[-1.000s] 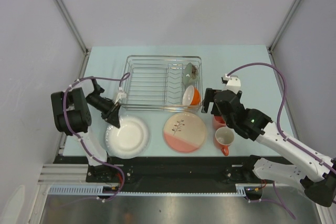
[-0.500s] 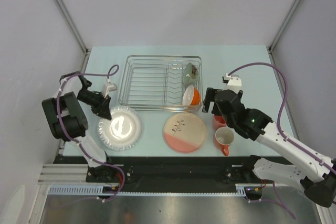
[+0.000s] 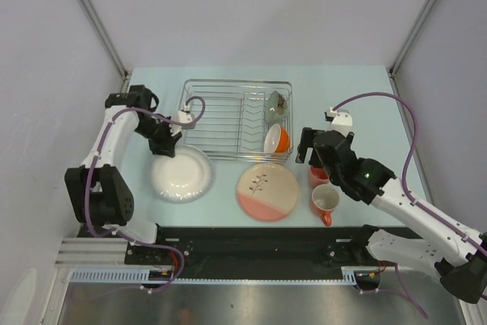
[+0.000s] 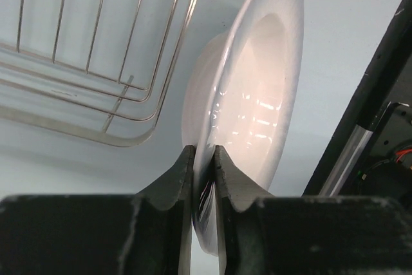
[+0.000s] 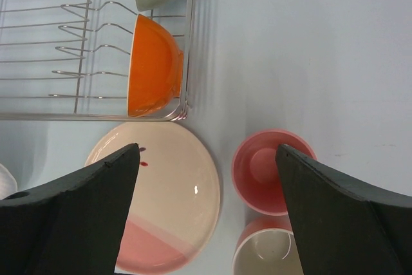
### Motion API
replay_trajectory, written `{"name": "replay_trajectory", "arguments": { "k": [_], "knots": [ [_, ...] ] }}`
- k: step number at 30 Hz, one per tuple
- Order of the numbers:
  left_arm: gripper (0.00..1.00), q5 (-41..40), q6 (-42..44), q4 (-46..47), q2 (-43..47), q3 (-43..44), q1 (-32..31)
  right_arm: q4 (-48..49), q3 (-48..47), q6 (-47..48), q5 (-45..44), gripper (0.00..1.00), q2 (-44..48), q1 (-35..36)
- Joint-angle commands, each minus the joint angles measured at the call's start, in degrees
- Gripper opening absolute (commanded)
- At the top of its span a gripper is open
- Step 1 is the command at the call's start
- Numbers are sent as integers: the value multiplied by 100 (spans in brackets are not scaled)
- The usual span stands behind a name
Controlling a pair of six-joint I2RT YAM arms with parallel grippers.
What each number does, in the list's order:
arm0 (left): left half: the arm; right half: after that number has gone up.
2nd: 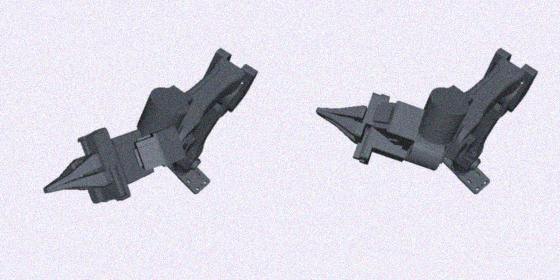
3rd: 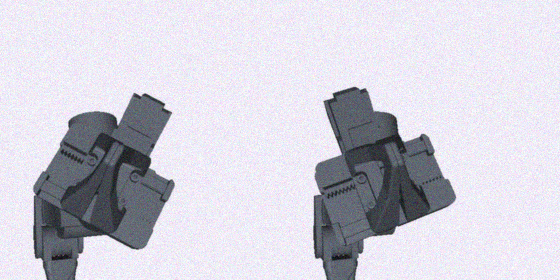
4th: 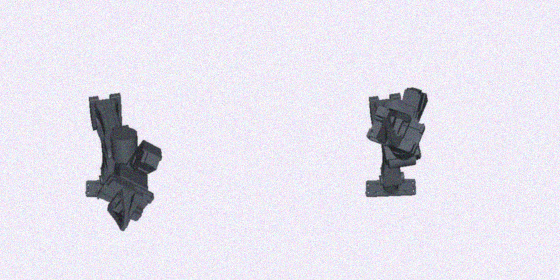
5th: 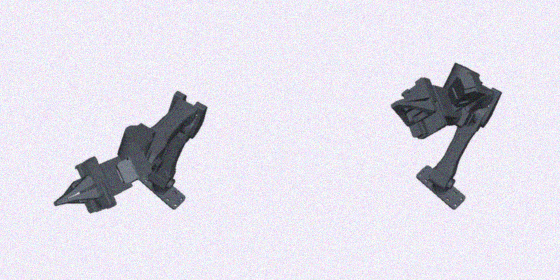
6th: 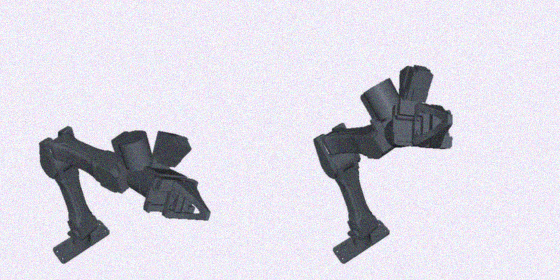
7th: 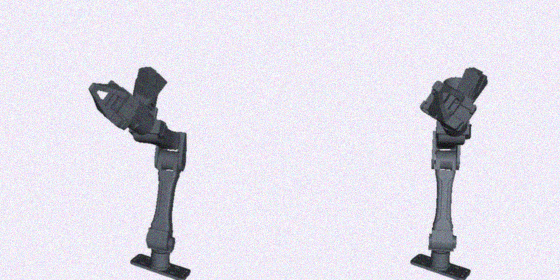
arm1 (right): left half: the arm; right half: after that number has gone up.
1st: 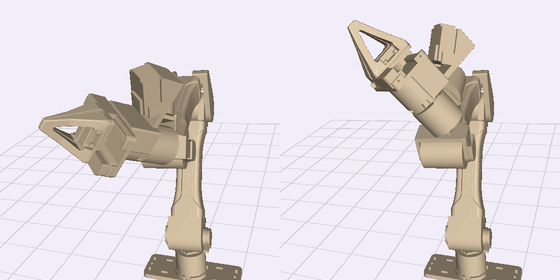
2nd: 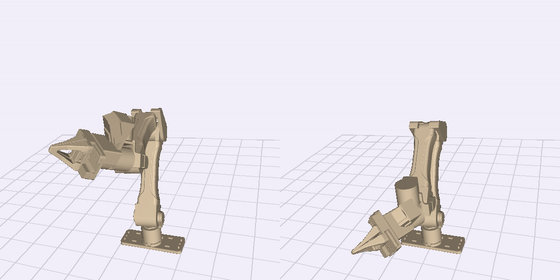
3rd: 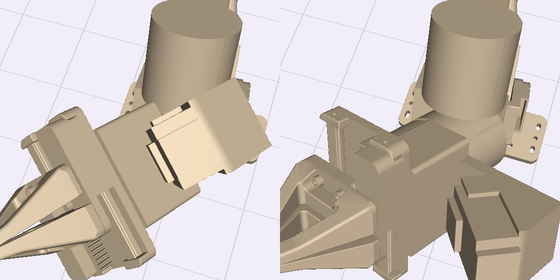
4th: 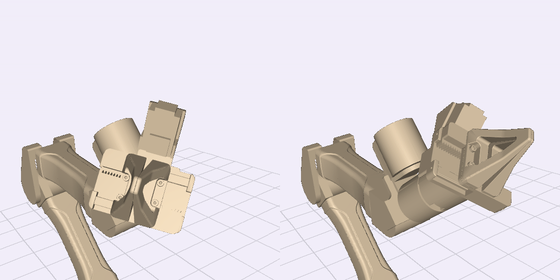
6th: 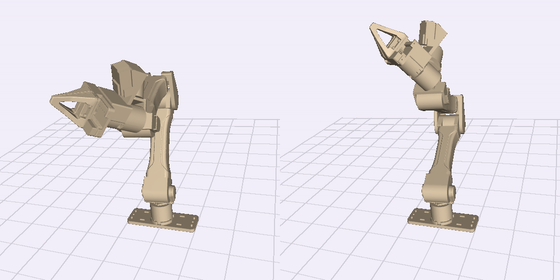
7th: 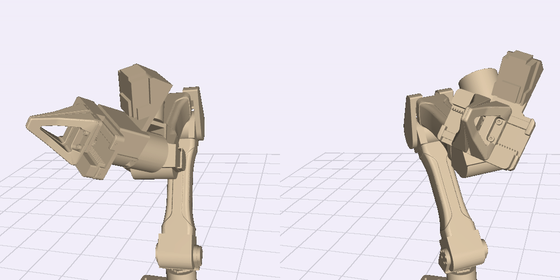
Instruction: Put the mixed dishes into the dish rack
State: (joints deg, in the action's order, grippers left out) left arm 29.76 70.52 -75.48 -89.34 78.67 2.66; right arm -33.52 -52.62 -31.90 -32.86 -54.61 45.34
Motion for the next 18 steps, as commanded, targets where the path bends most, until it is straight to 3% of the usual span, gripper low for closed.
{"name": "replay_trajectory", "arguments": {
  "k": [1,9,18],
  "knots": [
    [0,-233,-30,-872,514,498,-597,205,85,26,-54,92,213,-43],
    [0,-296,-188,-872,700,1807,-1785,188,261,17,17,90,372,-175],
    [0,302,-636,-854,-276,4654,-2102,3,437,-88,-19,89,776,-210]
  ]
}}
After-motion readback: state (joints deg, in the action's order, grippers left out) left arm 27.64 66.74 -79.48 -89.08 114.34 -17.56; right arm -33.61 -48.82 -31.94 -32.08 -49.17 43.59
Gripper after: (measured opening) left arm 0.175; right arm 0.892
